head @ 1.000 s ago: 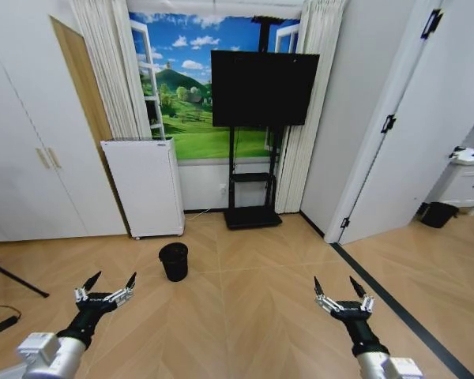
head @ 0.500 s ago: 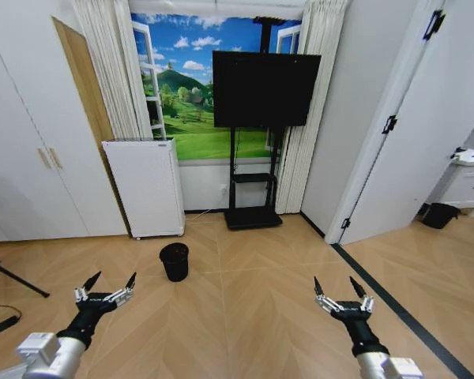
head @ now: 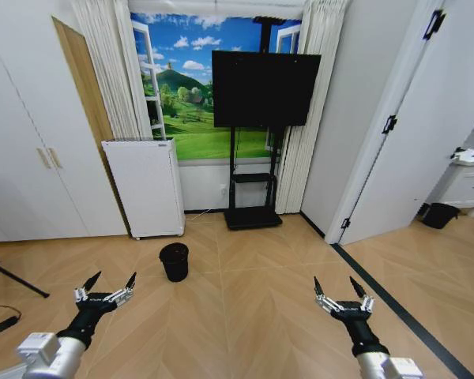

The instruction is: Pick up the trash bin and place the garbage on the floor into it.

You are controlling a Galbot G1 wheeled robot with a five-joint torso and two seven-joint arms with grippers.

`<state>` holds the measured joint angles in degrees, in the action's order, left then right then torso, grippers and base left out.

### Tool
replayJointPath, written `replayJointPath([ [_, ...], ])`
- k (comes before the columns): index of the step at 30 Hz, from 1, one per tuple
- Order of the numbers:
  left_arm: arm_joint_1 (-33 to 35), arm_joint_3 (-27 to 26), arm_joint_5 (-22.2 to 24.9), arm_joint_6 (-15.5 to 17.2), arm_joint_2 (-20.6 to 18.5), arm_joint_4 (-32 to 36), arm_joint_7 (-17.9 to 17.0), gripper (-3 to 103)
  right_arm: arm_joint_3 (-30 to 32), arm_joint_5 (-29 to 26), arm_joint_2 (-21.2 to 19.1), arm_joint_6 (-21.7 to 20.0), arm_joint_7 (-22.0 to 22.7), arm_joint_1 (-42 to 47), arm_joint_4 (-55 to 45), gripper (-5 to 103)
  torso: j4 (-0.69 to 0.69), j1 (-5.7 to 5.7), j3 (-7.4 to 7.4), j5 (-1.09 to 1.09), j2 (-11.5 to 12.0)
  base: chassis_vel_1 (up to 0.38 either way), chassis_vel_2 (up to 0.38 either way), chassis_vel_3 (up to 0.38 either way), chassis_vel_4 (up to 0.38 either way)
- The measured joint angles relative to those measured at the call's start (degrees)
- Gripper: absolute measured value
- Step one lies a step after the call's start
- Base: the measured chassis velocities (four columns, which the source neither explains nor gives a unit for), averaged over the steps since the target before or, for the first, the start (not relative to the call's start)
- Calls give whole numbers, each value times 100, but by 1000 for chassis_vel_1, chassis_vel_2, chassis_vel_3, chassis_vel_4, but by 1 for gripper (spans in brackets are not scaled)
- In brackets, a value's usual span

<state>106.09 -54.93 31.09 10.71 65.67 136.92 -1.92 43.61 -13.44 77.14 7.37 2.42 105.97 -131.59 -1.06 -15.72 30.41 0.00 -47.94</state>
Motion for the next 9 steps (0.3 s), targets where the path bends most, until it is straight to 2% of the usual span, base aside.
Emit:
replayJointPath([
  [9,0,0,0,0,0,0,0,100,0,0,0,0,0,-1,0,100,0,0,0,0,0,0,0,0,0],
])
